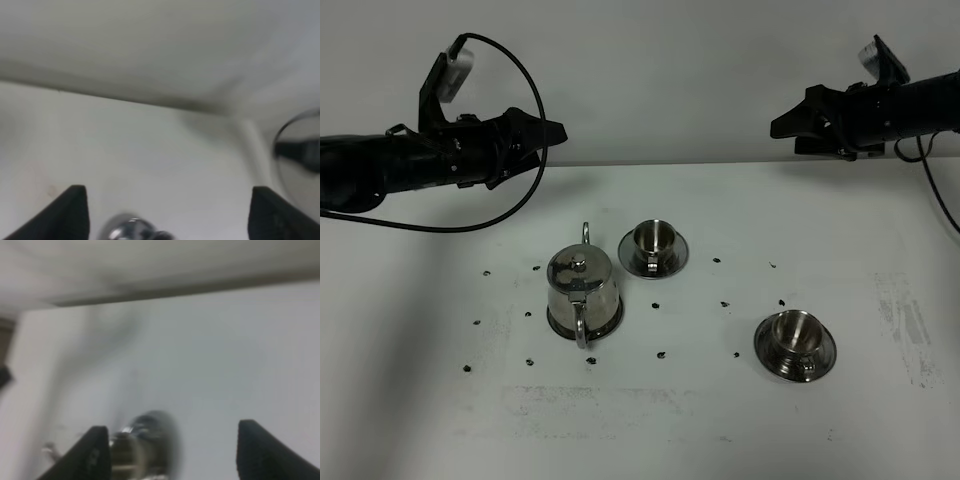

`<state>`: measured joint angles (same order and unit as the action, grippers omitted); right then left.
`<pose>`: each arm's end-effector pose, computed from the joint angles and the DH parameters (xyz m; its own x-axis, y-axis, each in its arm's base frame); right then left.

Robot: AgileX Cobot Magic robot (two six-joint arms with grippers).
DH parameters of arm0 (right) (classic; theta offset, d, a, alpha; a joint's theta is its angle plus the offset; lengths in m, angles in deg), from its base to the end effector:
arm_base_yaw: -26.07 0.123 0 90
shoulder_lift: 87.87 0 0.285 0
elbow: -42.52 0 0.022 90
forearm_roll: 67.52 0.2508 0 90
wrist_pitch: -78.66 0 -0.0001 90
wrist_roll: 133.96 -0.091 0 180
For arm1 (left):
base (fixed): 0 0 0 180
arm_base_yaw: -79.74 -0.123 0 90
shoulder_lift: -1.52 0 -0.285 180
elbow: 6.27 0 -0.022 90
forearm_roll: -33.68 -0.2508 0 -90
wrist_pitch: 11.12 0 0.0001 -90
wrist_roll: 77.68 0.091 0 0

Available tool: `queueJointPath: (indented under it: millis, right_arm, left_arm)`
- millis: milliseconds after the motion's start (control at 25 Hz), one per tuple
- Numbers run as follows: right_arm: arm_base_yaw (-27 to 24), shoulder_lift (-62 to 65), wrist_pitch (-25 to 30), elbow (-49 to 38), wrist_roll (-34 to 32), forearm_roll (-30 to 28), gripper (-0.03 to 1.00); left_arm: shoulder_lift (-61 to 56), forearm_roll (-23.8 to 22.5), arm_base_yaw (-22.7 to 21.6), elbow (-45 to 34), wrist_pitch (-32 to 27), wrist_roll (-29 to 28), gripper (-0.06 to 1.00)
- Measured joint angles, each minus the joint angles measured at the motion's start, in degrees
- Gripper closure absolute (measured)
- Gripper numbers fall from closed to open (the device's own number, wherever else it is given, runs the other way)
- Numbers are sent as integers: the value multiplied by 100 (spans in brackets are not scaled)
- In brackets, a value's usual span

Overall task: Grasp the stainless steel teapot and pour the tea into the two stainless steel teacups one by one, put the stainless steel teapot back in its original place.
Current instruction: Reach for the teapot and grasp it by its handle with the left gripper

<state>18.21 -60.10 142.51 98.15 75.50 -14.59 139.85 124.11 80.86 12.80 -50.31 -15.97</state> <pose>0.5418 -0.0090 0.1953 -0.8388 0.1256 -0.5298 -0.2748 0.7423 0.6111 0.5029 -0.0674 0.1750 -0.6975 -0.3604 -0.6194 0.2645 0.6739 -0.6899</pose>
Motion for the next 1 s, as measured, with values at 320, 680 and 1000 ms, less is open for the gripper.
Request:
queueJointPath:
  millis: [320,680,1000]
  right_arm:
    - [115,26,-136,1000,-501,-2315,44]
    - [280,1334,-88,587,-1165,-4268,45]
    - [674,3738,-452,-989,-1379,-5037,48]
  left_arm:
    - [-11,-2701,0,999,-34,-99,35]
    - [-148,-5598,149,1664,-817,-1558,36]
    - [-1134,-6301,213,1700,-1166,-2003,36]
